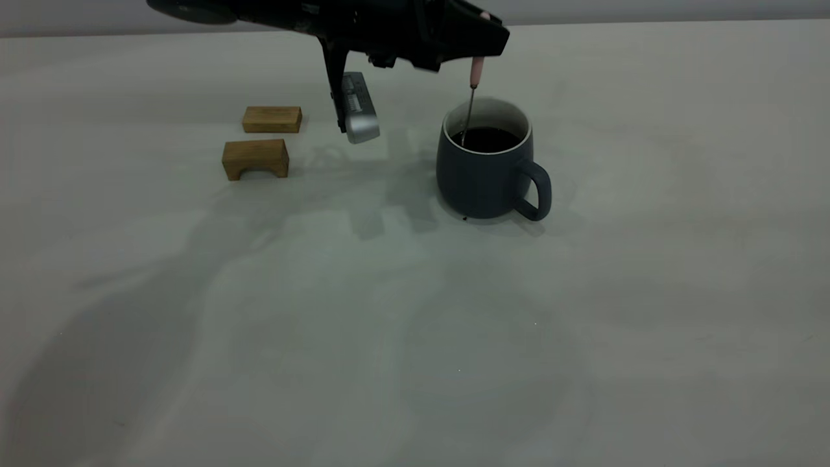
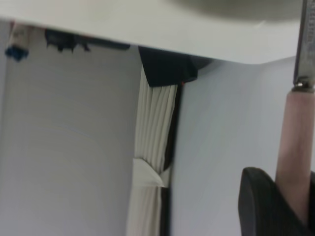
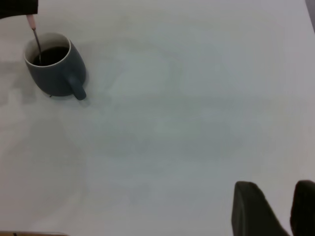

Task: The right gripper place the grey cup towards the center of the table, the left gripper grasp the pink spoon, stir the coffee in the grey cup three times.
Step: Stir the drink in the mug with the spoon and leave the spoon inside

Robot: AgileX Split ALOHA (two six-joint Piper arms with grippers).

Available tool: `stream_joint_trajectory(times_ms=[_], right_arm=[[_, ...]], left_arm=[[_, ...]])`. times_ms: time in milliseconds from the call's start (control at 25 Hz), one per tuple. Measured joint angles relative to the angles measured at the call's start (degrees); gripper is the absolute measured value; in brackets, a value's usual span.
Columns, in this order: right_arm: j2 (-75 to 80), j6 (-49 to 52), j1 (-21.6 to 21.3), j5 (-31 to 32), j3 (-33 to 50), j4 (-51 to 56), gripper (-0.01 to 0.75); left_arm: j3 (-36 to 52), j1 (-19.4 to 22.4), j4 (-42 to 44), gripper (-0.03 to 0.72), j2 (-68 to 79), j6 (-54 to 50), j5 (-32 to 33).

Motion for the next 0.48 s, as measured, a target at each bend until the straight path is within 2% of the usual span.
stream_joint_trajectory(times_ms=[80,240,360,480], right_arm=[[0.0,0.0,0.0,0.0,0.0,0.0,0.238],[0.0,0.0,0.0,0.0,0.0,0.0,0.238],[0.0,0.0,0.0,0.0,0.0,0.0,0.238],[0.0,0.0,0.0,0.0,0.0,0.0,0.238]], left_arm=[[-1.9,-0.1,-0.1,0.158,1.2,3.6,-0.1],[-5.7,-1.2,-0.1,0.158,3.9,5.5,4.0],[-6.9,-2.2,0.0,0.158,5.2,2.1,8.0],[-7.0,-2.8,1.1,0.158,5.4,-4.1,9.2]])
